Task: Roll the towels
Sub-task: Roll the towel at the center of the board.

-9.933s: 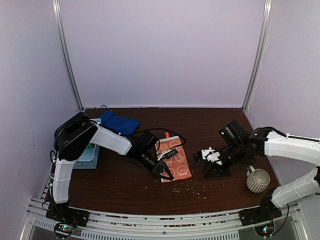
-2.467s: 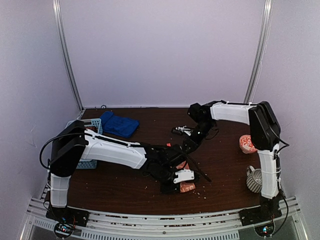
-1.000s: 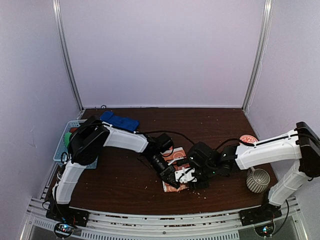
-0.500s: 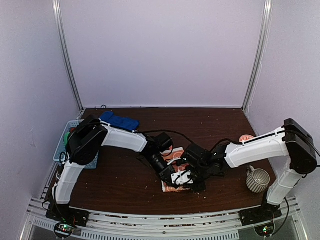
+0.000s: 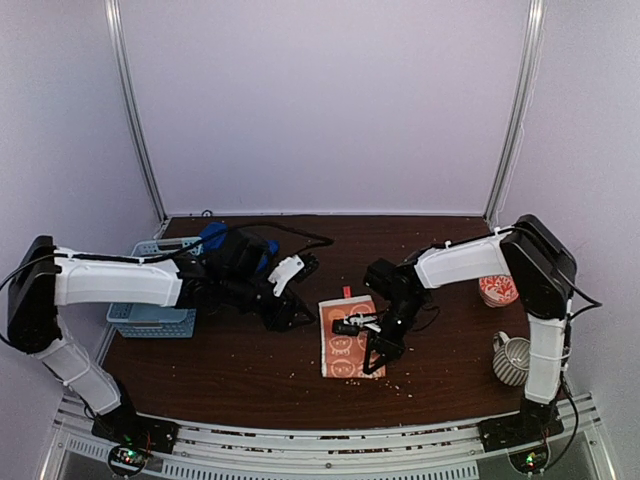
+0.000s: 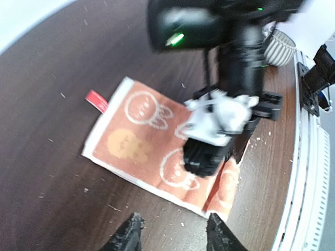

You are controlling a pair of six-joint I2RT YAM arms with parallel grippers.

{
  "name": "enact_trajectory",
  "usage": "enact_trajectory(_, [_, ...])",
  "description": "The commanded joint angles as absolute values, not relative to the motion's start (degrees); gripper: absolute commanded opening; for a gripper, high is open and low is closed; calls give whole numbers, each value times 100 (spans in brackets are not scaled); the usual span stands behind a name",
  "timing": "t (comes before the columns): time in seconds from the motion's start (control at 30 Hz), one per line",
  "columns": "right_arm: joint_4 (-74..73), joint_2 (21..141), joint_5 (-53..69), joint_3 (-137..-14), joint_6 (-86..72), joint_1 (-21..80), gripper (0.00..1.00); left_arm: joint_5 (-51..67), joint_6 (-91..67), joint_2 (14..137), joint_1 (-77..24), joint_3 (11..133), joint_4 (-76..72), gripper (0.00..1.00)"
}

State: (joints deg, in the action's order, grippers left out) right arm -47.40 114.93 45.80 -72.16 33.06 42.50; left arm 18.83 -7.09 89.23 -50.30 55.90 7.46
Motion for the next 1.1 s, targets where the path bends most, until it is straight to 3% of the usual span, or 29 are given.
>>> enact_trajectory(0.0, [-6163, 12709, 5214, -7959, 3401, 3860, 0, 545, 265, 8347, -5666, 5060, -420, 43])
enact_trajectory(0.23, [-7299, 13794, 5687, -8814, 3978, 3604, 0, -275, 1892, 9303, -6905, 5726, 418, 40])
enact_trajectory(0.87, [-7101, 13685, 5524, -8807, 3868, 3604, 0, -282, 2631, 11181, -6996, 6907, 984, 39])
enact_trajectory(1.07, [-7117, 13662, 5541, -8787, 3909, 3603, 0, -389, 2637, 11405, -6999, 7015, 991, 27])
